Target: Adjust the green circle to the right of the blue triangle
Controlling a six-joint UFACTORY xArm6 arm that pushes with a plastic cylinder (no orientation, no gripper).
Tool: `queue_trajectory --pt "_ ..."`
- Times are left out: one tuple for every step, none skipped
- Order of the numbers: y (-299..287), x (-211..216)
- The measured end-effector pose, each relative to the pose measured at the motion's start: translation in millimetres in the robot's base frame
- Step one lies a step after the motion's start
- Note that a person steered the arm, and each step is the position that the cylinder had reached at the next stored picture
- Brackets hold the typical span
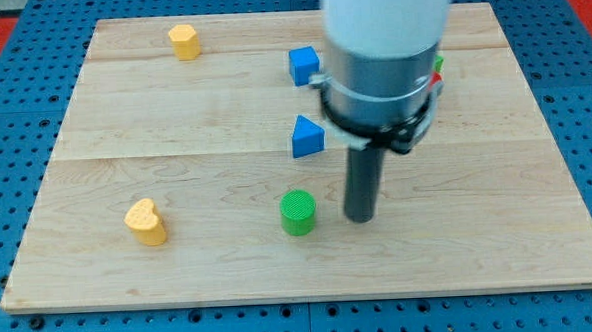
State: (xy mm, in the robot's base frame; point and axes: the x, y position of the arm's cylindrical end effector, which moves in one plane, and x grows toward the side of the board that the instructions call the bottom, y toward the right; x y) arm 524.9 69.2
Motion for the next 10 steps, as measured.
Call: queue_trajectory --pt "3.8 27.4" --pt "-24.7 51.0" --pt "-80.2 57.9" --pt "-115.1 57.9" --pt "-84.4 41.5" --pt "-74.0 10.2" --pt "-79.5 0.2" --pt "-93.0 -29.8" --pt "-51.1 -40.6" --pt "-9.2 -37.1"
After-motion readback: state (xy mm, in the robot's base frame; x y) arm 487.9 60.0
